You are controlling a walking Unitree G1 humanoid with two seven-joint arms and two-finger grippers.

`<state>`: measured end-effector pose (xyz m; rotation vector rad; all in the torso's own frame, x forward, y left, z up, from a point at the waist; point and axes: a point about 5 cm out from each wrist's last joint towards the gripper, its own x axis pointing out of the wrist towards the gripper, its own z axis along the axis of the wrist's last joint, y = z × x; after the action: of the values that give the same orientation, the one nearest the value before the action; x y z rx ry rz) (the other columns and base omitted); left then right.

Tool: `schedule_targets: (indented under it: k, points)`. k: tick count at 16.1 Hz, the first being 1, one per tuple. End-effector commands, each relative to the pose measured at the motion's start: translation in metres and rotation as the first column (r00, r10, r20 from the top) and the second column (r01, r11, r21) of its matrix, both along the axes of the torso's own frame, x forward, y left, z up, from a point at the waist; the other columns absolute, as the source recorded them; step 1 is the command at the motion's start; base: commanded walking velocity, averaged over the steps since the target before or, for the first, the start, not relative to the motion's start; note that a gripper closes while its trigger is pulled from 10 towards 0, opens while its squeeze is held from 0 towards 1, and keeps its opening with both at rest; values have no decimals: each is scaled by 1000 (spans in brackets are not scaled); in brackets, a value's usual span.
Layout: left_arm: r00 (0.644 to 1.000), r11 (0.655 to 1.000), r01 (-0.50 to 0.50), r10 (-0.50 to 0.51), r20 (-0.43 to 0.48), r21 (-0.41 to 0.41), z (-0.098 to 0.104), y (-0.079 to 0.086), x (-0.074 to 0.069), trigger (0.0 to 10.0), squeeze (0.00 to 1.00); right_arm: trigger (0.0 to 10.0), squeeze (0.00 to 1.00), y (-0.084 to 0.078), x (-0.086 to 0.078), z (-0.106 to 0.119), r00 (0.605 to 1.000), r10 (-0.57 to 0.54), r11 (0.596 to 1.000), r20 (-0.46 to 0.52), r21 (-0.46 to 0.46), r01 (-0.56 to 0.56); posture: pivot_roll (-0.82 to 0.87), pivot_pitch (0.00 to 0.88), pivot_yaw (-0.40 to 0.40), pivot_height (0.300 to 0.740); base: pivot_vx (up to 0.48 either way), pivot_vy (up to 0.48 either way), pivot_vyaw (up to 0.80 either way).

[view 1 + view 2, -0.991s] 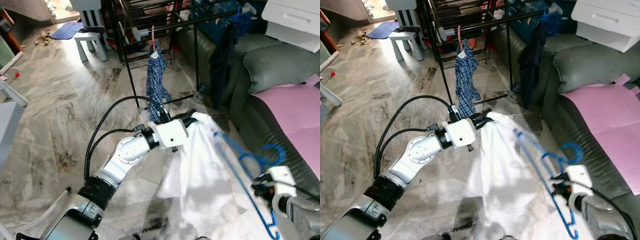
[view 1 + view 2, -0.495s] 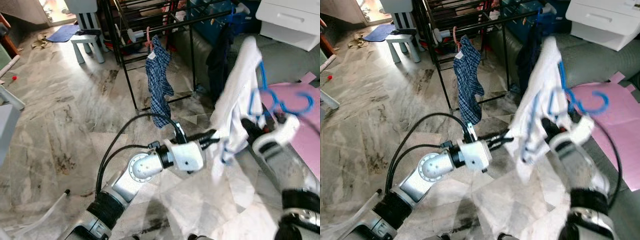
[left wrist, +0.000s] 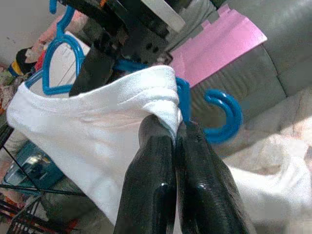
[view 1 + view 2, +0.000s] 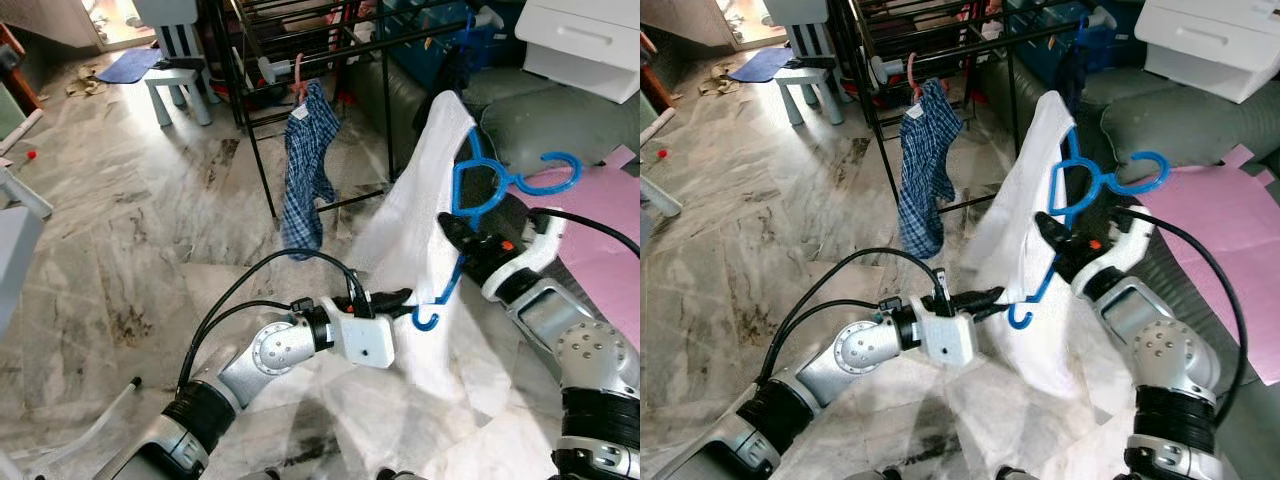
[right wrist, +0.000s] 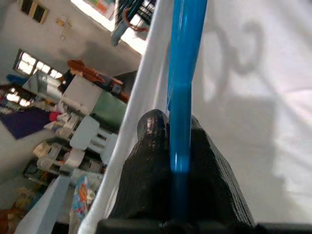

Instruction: Hang hanger

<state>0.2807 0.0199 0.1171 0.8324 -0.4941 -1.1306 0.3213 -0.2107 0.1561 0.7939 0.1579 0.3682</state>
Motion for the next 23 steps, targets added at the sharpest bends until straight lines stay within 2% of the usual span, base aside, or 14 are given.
schedule_targets:
  k: [1, 5, 6, 8, 9, 10, 12, 14, 17, 18, 20, 21, 22, 23]
  points:
    - [999, 998, 44, -44, 4, 42, -7, -2, -5, 10000, 0, 10000, 0, -13, 12, 21, 988, -142, 990, 53, 16, 142, -88, 108, 66, 740, 0, 0, 0]
    - [999, 998, -30, 31, -8, 49, -14, 6, 3, 10000, 0, 10000, 0, -35, 24, 39, 925, -376, 922, 51, 126, 367, -84, 102, 64, 740, 0, 0, 0]
    - [997, 996, -74, 74, 3, 57, -15, 10, 8, 10000, 0, 10000, 0, -21, 24, 45, 955, -287, 946, 74, 176, 271, -84, 102, 64, 740, 0, 0, 0]
    - [990, 989, -138, 136, 43, 58, -14, 15, 17, 10000, 0, 10000, 0, 29, 12, 42, 989, 63, 998, 132, -20, -61, -87, 100, 62, 740, 0, 0, 0]
    - [989, 988, -142, 140, 47, 51, -13, 15, 18, 10000, 0, 10000, 0, 35, 11, 32, 992, 99, 992, 72, -80, -93, -87, 100, 62, 740, 0, 0, 0]
    - [991, 990, -131, 129, 45, 44, -12, 14, 17, 10000, 0, 10000, 0, 30, 14, 21, 999, 27, 977, 43, -214, -17, -86, 101, 59, 740, 0, 0, 0]
    - [996, 996, -85, 85, 12, 9, -14, 7, 9, 10000, 0, 10000, 0, -16, 30, 26, 946, -323, 943, 19, -83, 323, -87, 101, 58, 740, 0, 0, 0]
    - [998, 998, -67, 67, 0, 5, -19, 4, 3, 10000, 0, 10000, 0, -38, 31, 37, 901, -430, 901, 50, -37, 432, -91, 101, 55, 740, 0, 0, 0]
    - [999, 999, -46, 45, -30, -10, -23, 0, -3, 10000, 0, 10000, 0, -44, 35, 47, 881, -422, 826, 213, -310, 471, -91, 101, 45, 740, 0, 0, 0]
    - [999, 999, -41, 41, -33, -11, -24, 0, -4, 10000, 0, 10000, 0, -48, 37, 45, 860, -470, 810, 198, -290, 510, -90, 101, 45, 740, 0, 0, 0]
    - [999, 999, -36, 36, -40, -16, -25, -1, -6, 10000, 0, 10000, 0, -41, 40, 50, 867, -492, 868, 78, 116, 482, -89, 104, 44, 740, 0, 0, 0]
    - [999, 999, -39, 39, -35, -20, -24, -1, -7, 10000, 0, 10000, 0, -34, 41, 54, 881, -461, 885, 104, 134, 447, -92, 102, 44, 740, 0, 0, 0]
    - [997, 996, -81, 81, 4, -49, -19, 0, -1, 10000, 0, 10000, 0, -1, 44, 47, 963, -255, 967, 93, 6, 255, -93, 103, 44, 740, 0, 0, 0]
    - [996, 994, -85, 86, 12, -64, -15, -2, 0, 10000, 0, 10000, 0, 5, 43, 40, 964, -227, 952, 139, -176, 250, -92, 102, 39, 740, 0, 0, 0]
